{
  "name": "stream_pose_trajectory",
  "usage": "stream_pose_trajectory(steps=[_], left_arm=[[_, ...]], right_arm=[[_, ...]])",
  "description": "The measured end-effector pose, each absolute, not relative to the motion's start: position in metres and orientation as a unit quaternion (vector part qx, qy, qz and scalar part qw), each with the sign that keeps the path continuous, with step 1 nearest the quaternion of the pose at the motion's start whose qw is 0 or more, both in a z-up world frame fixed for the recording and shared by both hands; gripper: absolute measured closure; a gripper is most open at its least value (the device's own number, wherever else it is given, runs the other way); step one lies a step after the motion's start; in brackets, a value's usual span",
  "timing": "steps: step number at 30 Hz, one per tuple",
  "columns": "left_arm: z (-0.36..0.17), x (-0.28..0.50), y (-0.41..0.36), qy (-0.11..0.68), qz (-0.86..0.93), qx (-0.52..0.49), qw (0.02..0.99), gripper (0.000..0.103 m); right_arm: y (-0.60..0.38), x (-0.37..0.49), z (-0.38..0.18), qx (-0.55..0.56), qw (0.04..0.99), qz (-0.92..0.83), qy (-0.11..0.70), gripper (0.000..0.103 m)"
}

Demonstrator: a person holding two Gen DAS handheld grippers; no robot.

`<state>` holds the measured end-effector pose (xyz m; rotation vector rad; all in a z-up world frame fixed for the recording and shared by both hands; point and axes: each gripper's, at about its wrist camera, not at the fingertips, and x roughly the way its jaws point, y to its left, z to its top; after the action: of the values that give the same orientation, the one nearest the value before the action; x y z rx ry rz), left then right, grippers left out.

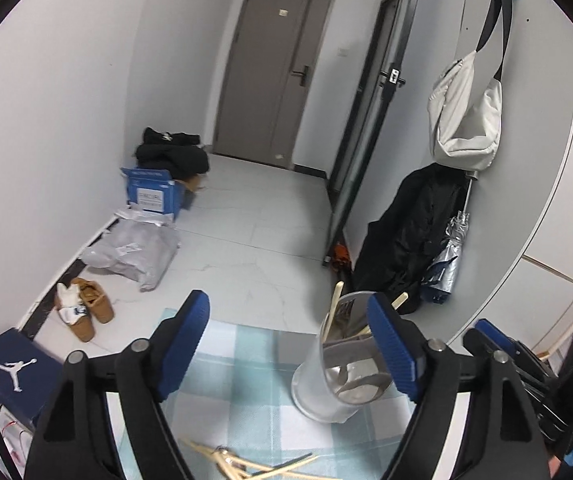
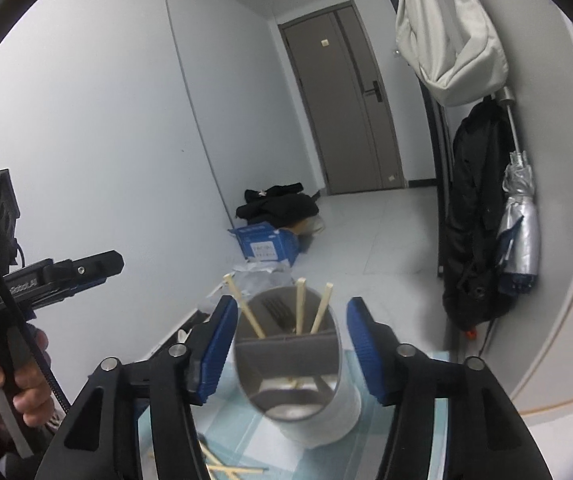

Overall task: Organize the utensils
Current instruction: 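Open the left tool to drop its chopstick in the holder while the right tool releases its chopstick, then withdraw both open tools from the holder toward the chopstick pile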

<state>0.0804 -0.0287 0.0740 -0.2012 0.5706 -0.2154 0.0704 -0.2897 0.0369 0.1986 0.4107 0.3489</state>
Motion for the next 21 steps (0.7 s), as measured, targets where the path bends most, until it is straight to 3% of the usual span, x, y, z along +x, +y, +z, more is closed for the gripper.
stream_pose_trajectory(steps=[14,21], left_arm=[[0.061,0.024,-0.029,0.256,-0.073,-0.076,0.961,0.002],[0.036,0.01,-0.021,0.263,-0.06,-0.073,0.96,0.001]], right_arm=[[-0.263,-0.007,0.036,0.097,0.963,0.174,0.181,0.025],[-0.253,-0.026,0.012,0.089,0.965,0.151,0.197,0.017]])
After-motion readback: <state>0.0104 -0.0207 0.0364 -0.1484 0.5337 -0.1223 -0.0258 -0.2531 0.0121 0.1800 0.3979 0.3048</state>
